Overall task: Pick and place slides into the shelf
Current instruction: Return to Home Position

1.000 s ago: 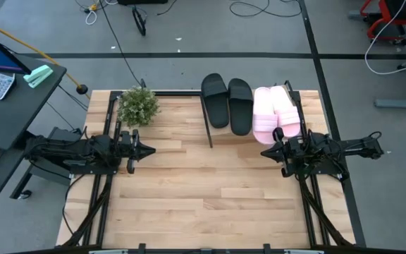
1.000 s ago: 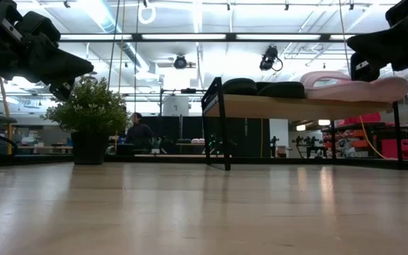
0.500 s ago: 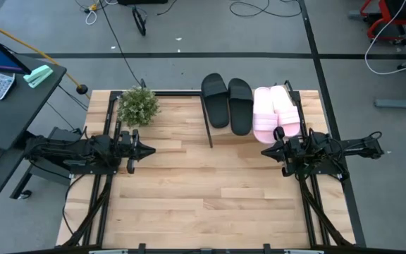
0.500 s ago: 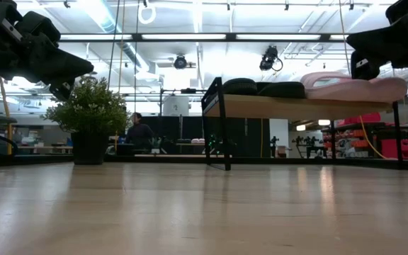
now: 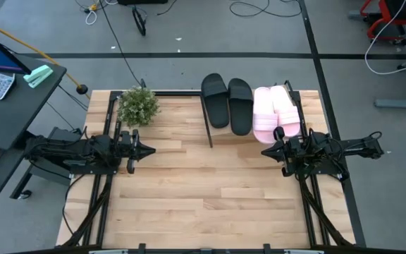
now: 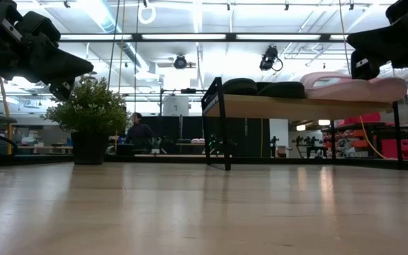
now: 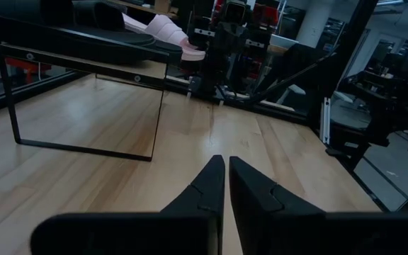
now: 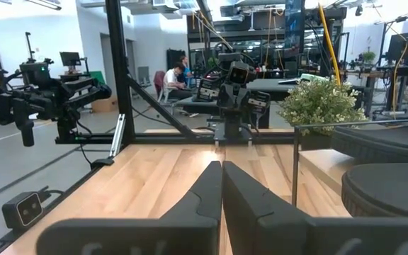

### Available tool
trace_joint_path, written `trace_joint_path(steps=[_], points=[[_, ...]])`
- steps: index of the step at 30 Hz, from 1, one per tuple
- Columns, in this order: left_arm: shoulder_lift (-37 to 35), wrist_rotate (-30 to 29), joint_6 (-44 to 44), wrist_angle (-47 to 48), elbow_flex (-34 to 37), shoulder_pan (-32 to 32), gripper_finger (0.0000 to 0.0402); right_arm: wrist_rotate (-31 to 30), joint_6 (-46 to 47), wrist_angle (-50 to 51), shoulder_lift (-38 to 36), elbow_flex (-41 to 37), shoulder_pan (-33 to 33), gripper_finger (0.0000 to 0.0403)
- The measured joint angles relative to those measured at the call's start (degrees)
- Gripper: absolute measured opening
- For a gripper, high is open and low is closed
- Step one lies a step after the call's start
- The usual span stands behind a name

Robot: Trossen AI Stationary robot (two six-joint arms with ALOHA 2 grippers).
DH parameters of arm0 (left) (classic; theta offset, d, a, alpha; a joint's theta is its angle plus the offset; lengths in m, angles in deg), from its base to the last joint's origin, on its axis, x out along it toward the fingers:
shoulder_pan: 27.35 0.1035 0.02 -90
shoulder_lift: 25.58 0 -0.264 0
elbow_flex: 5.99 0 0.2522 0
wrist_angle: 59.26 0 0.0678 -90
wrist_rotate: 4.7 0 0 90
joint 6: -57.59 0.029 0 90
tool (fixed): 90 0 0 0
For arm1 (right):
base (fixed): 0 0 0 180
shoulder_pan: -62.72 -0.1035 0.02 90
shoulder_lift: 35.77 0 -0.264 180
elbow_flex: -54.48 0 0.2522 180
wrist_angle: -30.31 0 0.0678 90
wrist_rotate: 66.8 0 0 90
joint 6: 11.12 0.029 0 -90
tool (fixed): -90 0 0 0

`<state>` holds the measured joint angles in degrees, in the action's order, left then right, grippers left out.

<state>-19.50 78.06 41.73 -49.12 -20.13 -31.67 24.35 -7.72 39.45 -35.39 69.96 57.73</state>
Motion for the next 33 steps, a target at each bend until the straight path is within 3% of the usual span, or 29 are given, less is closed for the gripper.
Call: trace_joint_path(steps=[33], points=[[0.0, 0.0, 0.0, 0.0, 0.0, 0.02, 0.0035, 0.03, -0.09, -0.02, 0.01, 0.07, 0.0, 0.0016]])
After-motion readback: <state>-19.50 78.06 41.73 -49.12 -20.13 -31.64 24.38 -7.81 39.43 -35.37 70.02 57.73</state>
